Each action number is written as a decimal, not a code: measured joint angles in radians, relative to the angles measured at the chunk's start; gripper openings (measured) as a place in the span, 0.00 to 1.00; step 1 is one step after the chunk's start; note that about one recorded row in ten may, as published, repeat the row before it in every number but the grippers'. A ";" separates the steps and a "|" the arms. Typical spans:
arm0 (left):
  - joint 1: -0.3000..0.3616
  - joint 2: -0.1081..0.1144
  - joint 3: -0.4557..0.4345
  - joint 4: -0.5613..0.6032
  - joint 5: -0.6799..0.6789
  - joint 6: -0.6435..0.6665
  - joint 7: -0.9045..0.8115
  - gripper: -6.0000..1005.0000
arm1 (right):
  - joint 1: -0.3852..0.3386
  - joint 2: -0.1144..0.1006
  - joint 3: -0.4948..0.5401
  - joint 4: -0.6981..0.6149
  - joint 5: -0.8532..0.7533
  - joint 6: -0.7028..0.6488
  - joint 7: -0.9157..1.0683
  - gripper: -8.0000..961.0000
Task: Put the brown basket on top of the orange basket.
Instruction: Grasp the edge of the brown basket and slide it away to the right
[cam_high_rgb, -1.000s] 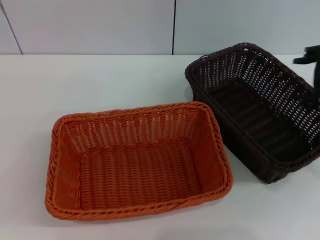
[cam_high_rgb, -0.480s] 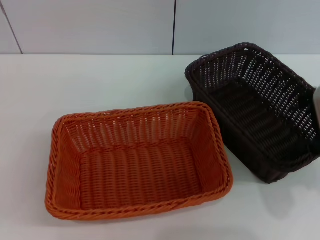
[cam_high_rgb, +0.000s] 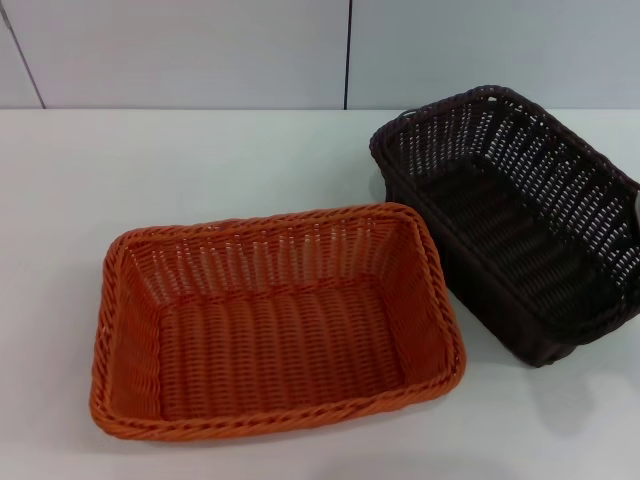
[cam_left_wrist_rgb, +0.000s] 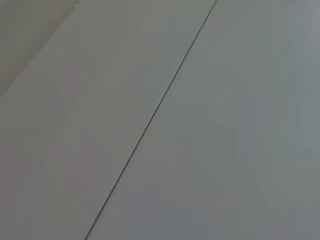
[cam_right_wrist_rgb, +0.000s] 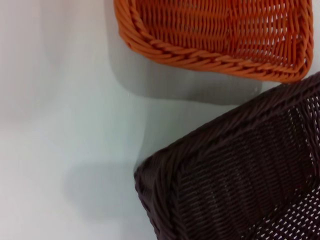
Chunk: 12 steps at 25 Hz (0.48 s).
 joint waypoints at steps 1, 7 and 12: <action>0.000 0.001 0.000 0.002 0.000 0.000 0.003 0.79 | 0.002 0.003 0.007 0.001 0.001 0.012 0.000 0.54; -0.002 0.000 0.000 0.002 0.001 0.001 0.011 0.79 | 0.002 0.008 0.006 0.003 0.008 0.027 0.000 0.51; -0.003 -0.001 0.000 0.002 0.000 0.001 0.011 0.79 | -0.002 0.008 0.004 0.003 0.012 0.039 0.001 0.51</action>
